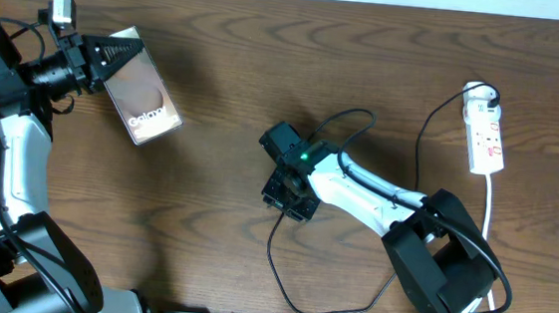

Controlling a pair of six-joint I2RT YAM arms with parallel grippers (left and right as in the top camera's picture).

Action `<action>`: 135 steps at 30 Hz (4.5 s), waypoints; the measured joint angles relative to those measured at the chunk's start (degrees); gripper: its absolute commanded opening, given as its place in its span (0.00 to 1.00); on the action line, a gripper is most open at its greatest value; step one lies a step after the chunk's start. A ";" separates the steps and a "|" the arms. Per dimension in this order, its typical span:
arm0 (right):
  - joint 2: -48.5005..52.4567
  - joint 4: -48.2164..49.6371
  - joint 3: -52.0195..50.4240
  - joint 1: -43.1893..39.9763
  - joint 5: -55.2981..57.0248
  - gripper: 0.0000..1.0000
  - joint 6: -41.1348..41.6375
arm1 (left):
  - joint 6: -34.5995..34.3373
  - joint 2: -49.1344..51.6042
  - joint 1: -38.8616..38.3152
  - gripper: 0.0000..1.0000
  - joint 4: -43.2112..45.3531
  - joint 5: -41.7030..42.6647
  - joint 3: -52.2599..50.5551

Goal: Plug charger to phone and switch on socket
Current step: 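Close the right gripper on the cable just behind the USB-C plug, then lift the cable plug and move it left toward the phone's bottom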

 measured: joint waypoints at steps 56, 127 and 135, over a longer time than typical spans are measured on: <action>0.11 -3.58 0.22 -0.76 3.13 0.17 0.74 | 0.02 0.00 0.00 0.07 -0.42 0.00 0.00; 2.89 51.89 1.16 -4.26 -74.62 0.04 -55.28 | 0.87 0.00 -0.02 0.07 -1.44 0.00 0.00; 2.89 56.81 1.16 -2.91 -71.91 0.03 -55.08 | 1.18 0.00 -1.36 0.07 -1.46 0.02 0.00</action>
